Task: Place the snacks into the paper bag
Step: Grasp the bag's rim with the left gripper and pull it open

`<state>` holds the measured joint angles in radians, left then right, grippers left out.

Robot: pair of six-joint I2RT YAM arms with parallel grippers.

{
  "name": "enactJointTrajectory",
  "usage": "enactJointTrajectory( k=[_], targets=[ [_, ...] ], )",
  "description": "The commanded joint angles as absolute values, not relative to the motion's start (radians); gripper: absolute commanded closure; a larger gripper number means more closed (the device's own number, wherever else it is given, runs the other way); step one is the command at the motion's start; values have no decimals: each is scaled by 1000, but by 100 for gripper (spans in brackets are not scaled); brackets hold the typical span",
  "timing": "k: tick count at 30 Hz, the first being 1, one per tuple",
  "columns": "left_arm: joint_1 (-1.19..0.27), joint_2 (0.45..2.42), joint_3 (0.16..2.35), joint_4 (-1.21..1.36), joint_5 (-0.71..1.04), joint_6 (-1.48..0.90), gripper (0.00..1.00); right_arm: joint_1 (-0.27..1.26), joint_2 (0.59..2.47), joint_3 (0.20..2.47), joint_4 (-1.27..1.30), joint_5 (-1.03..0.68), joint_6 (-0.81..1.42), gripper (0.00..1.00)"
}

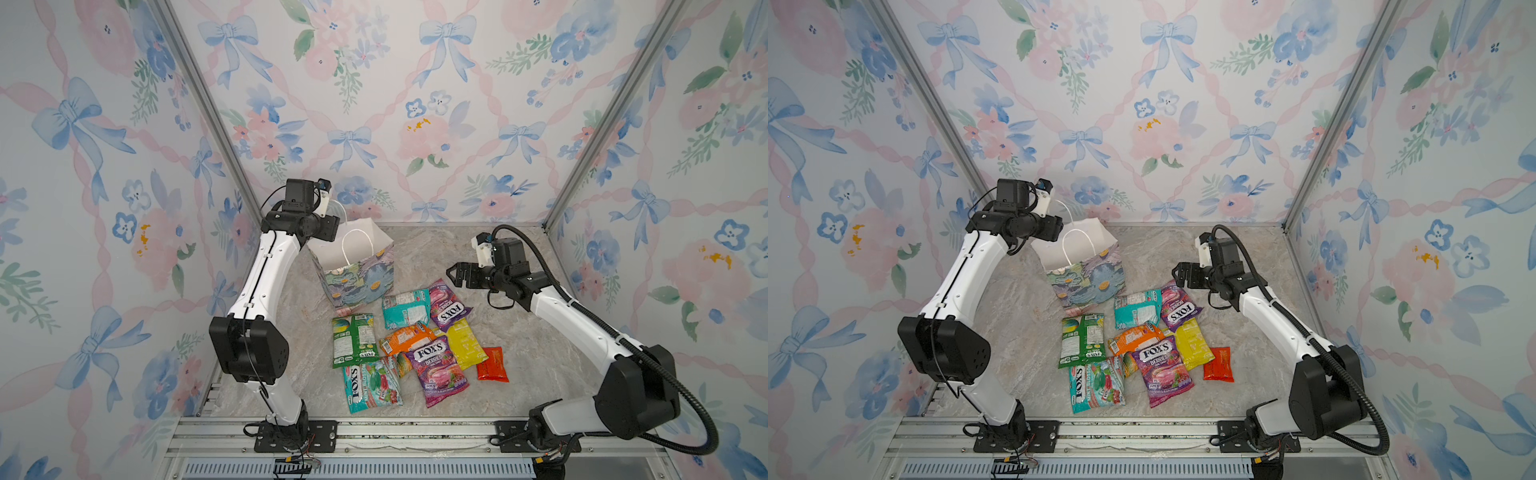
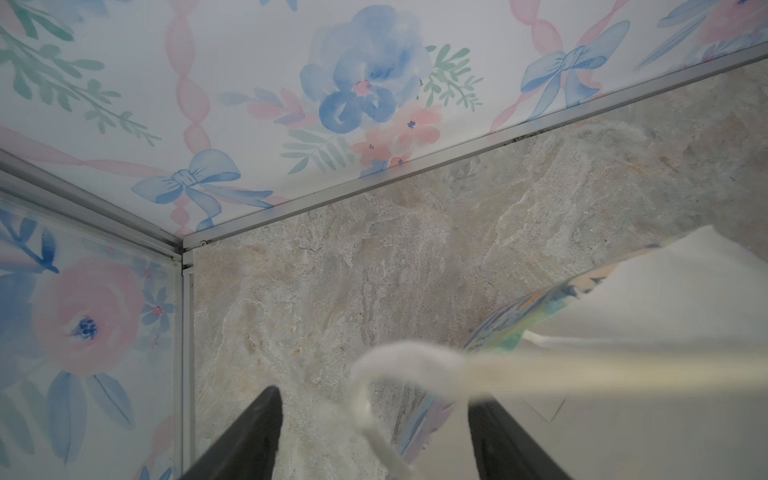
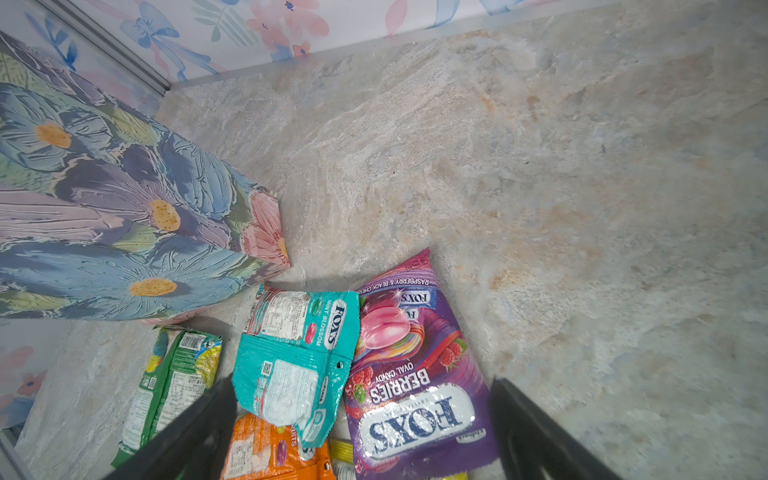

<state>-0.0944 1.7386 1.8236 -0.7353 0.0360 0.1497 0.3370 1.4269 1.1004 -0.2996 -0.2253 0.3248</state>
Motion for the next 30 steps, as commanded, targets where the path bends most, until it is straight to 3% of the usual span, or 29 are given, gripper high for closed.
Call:
enactJointTrajectory(
  k=[1, 16, 19, 27, 30],
  targets=[
    [-89, 1750, 1845, -769, 95, 168, 29, 350, 1413, 1130, -320, -240, 337, 3],
    [-75, 1787, 1879, -810, 89, 146, 40, 350, 1422, 1138, -315, -256, 347, 3],
    [-74, 1786, 1875, -809, 88, 144, 48, 350, 1423, 1135, -315, -259, 349, 3],
    [-73, 1776, 1869, -809, 50, 124, 85, 350, 1424, 1135, -309, -263, 352, 4],
    [-72, 1765, 1868, -809, 22, 102, 89, 349, 1430, 1135, -302, -266, 355, 3]
  ],
)
